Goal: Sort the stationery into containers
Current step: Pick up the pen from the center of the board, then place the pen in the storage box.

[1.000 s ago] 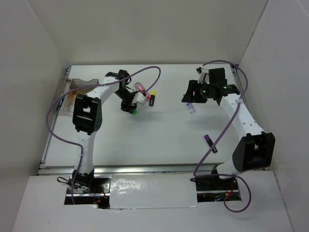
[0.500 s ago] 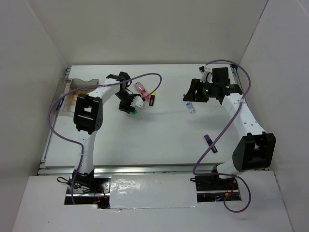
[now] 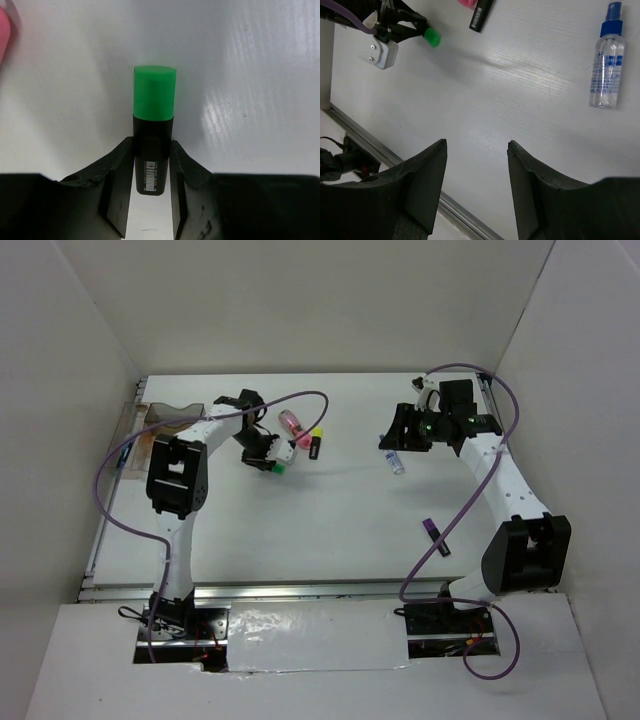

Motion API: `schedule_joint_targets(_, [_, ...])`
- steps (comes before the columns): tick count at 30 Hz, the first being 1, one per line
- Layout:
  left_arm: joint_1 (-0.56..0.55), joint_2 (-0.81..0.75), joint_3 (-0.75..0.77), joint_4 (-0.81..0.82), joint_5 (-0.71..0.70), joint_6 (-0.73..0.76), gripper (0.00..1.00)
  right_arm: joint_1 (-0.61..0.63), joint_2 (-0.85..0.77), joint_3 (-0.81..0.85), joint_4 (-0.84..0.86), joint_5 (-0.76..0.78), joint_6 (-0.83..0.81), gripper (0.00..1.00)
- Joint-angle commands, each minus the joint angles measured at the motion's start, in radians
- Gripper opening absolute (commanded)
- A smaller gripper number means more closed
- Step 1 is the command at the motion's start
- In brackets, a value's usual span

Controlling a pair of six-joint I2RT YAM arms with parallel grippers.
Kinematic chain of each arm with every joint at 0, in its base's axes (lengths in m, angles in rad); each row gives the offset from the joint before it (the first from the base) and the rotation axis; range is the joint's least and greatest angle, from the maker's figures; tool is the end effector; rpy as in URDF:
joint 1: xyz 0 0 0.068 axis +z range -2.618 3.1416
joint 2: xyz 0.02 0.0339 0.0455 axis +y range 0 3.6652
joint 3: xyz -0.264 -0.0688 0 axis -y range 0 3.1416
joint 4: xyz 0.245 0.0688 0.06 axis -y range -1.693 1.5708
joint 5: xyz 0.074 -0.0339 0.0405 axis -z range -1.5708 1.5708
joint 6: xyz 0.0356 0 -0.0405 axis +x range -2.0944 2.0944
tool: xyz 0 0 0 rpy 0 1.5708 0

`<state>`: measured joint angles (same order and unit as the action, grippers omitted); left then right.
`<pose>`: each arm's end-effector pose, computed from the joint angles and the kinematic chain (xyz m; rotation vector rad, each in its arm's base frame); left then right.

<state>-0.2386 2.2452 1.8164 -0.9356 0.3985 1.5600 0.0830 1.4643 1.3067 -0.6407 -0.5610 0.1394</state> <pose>0.4384 -0.1208 0.1679 2.1686 1.6506 -0.2612 0.3133 0.0451 0.3222 -0.2069 2.3334 0.7712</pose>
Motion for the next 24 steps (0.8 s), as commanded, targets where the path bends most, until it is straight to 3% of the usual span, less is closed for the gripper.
schedule_joint_targets(1, [0.008, -0.045, -0.055, -0.002, 0.036, -0.111, 0.24, 0.009, -0.025, -0.004, 0.018, -0.008, -0.011, 0.59])
schedule_joint_targets(6, [0.067, -0.102, 0.038, -0.002, 0.141, -0.401, 0.07, 0.011, -0.03, -0.007, 0.022, -0.01, -0.012, 0.59])
schedule_joint_targets(10, [0.201, -0.142, 0.145, -0.019, 0.325, -0.524, 0.05, 0.017, -0.03, -0.004, 0.019, -0.013, -0.015, 0.58])
schedule_joint_targets(14, [0.315, -0.209, 0.141, 0.081, 0.333, -0.615, 0.02, 0.021, -0.029, -0.007, 0.019, -0.016, -0.017, 0.58])
schedule_joint_targets(19, [0.47, -0.173, 0.238, 0.072, 0.35, -0.545, 0.01, 0.024, -0.028, -0.009, 0.022, -0.016, -0.02, 0.58])
schedule_joint_targets(24, [0.544, -0.167, 0.207, 0.211, 0.266, -0.408, 0.0, 0.031, -0.025, -0.012, 0.026, -0.016, -0.017, 0.58])
